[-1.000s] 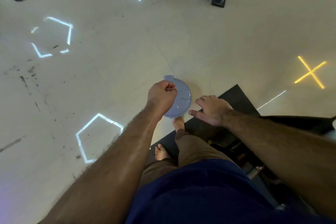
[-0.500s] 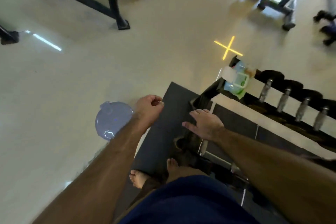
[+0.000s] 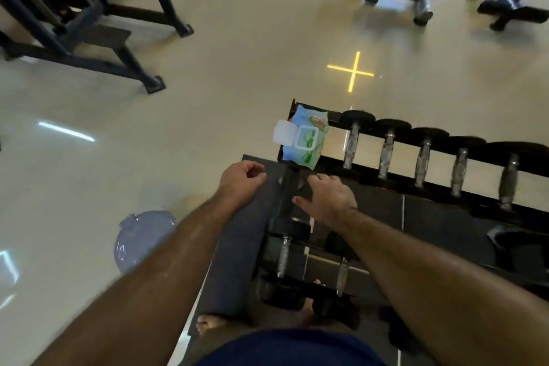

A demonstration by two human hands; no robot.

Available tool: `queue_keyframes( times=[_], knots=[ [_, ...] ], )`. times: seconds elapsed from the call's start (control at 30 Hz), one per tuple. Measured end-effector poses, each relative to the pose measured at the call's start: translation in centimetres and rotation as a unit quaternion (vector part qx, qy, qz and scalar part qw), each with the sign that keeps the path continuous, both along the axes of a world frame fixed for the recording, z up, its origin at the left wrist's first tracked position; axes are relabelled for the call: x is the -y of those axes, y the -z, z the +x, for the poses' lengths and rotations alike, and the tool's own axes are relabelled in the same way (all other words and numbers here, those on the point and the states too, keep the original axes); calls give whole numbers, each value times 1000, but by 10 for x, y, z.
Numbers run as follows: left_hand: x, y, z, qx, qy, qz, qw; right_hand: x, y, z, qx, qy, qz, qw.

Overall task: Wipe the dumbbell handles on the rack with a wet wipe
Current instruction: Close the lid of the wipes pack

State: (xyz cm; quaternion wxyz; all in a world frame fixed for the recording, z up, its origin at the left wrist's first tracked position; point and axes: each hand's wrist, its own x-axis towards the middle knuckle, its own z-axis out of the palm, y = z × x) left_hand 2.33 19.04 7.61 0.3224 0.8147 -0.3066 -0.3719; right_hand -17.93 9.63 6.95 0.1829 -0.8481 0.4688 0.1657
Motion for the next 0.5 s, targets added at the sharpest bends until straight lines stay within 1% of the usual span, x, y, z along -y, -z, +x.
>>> queue_keyframes(
  times=[0.07,0.17,0.33,0.43,0.5],
  knots=[
    [22,1,-13,-5,-25,1,1000,25,1,-11,24,19,6,1000],
    [52,3,-23,-21,-51,3,998,59,3,-17,86,78,19,993],
    [90,7,-14,-17,-40,10,999,96,6,-7,151,149,49,976],
    [118,18,2,-26,-34,16,999,115,18,9,185,205,71,959],
    [138,25,15,-32,-24,27,999,124,27,21,211,271,88,935]
  ],
)
